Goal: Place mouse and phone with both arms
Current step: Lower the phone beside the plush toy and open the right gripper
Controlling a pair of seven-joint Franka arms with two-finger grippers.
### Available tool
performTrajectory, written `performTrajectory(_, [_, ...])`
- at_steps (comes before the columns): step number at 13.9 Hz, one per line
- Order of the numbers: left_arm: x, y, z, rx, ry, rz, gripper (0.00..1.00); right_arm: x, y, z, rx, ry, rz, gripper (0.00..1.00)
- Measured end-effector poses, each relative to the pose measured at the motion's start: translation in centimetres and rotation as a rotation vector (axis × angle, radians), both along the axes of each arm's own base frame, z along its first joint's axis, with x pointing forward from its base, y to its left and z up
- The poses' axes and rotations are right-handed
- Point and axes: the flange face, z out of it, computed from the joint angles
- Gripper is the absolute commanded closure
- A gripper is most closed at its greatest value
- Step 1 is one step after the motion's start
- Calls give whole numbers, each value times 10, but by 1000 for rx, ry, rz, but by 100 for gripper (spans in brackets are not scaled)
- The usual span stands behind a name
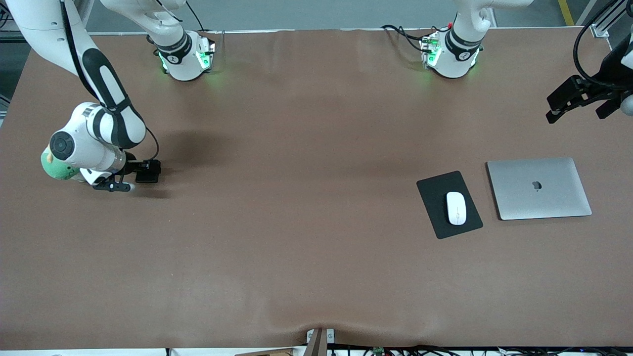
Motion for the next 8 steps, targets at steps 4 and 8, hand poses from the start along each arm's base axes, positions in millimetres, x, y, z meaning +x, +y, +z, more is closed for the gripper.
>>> performTrajectory(4, [0, 0, 0, 0, -1, -1, 0, 38, -2, 53, 51, 89, 7, 0])
performTrajectory(8, [0, -2, 0, 0, 0, -4, 0, 66, -18, 127, 86, 156, 0, 0])
